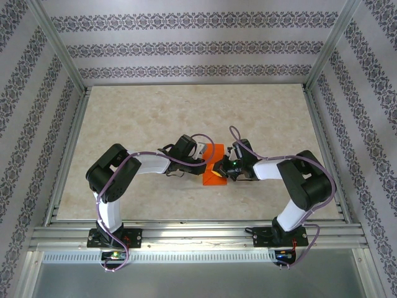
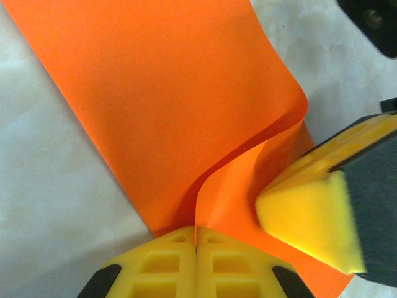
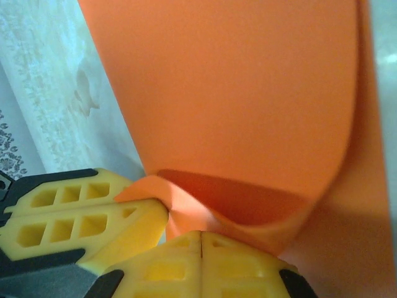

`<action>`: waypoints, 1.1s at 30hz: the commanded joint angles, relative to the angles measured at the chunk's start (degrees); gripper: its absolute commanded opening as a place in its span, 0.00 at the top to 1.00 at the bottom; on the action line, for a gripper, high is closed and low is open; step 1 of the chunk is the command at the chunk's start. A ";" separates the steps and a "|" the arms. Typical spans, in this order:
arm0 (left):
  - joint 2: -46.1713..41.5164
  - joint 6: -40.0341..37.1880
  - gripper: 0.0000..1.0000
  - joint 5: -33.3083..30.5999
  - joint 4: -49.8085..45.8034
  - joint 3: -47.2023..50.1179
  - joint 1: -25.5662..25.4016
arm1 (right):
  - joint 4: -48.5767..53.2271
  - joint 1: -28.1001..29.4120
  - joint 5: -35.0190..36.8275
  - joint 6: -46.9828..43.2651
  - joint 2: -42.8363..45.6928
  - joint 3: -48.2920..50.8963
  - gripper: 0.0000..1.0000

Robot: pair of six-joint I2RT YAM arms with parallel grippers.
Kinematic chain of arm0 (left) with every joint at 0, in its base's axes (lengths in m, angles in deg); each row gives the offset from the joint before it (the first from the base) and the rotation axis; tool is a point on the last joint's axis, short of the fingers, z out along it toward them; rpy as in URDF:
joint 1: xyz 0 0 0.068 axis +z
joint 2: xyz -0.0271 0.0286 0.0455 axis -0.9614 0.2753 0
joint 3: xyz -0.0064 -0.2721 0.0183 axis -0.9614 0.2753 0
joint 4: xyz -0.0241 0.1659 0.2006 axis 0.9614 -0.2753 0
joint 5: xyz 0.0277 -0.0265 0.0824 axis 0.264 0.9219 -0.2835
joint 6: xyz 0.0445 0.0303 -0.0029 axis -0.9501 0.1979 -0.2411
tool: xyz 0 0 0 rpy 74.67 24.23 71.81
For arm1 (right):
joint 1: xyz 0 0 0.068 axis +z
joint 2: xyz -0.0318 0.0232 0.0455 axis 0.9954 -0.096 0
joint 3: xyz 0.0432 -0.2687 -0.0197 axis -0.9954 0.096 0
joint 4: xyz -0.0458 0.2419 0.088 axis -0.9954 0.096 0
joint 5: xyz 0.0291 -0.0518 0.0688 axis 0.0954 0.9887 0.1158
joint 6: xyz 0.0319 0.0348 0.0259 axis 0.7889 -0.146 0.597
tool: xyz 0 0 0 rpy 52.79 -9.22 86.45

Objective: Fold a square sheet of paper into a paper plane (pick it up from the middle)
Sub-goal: Fold the triangle a second time at the center of the table.

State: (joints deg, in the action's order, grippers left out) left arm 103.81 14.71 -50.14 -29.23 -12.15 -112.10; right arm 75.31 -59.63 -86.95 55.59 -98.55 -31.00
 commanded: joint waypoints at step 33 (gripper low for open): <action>1.52 -1.42 1.00 -0.21 -4.62 -0.03 0.82 | 19.61 -3.93 11.04 -6.68 -0.72 -9.00 1.00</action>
State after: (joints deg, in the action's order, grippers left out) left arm 103.96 14.71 -49.96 -29.42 -12.41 -112.10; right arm 89.76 -63.36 -79.34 52.11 -97.28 -39.24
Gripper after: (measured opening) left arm 0.062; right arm 0.049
